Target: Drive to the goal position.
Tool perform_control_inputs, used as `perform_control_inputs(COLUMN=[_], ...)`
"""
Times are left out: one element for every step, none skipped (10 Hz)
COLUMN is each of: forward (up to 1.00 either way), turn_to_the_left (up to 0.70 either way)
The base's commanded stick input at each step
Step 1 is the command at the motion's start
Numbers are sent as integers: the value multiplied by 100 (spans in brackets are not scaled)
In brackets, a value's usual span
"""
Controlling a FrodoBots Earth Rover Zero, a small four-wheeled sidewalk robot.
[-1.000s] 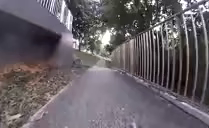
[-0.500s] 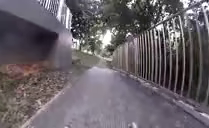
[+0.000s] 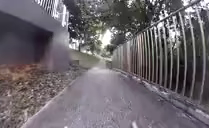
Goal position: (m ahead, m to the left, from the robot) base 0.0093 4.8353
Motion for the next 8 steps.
perform_control_inputs(forward=[70,70,70,70,70,70,70,70], turn_to_the_left=[-14,-14,-10,-4,0,0,0,0])
